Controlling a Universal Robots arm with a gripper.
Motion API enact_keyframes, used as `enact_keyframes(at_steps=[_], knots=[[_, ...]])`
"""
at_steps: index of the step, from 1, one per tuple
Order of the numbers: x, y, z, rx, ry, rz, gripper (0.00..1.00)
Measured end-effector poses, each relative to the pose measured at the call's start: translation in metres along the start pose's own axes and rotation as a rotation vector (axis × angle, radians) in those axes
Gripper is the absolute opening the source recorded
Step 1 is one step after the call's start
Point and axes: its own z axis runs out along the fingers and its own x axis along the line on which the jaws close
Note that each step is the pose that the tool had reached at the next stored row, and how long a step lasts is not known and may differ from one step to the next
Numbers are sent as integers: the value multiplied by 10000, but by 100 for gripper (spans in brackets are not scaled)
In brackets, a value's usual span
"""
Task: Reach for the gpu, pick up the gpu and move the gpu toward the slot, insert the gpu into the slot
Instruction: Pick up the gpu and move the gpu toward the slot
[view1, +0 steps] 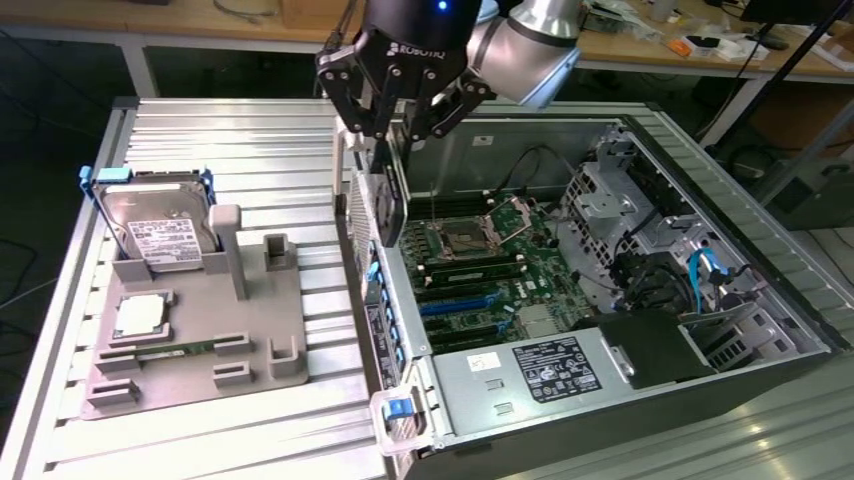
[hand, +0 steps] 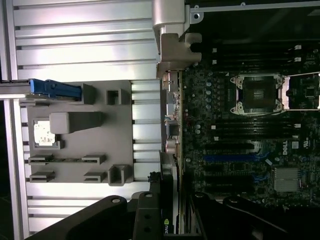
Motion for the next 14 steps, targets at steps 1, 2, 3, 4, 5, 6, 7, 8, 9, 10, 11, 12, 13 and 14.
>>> enact_keyframes(at_steps=[1,2,3,4,5,6,7,8,9,10,11,12,13,14], knots=[[-16,0,-1,0,5,0,27],[-37,1,-3,1,13,0,27],[-69,2,-5,1,24,0,27],[-92,3,-6,2,31,0,27],[-131,4,-9,2,43,0,27],[-179,5,-10,2,52,0,27],[-210,6,-9,2,57,0,27],[-245,7,-7,2,59,0,27],[-282,8,-5,1,60,0,27],[-310,9,-5,3,62,0,27],[-337,9,-5,3,63,0,27],[-368,10,-5,2,64,0,27],[-395,11,-5,3,64,0,27],[-427,12,-5,3,65,0,27]])
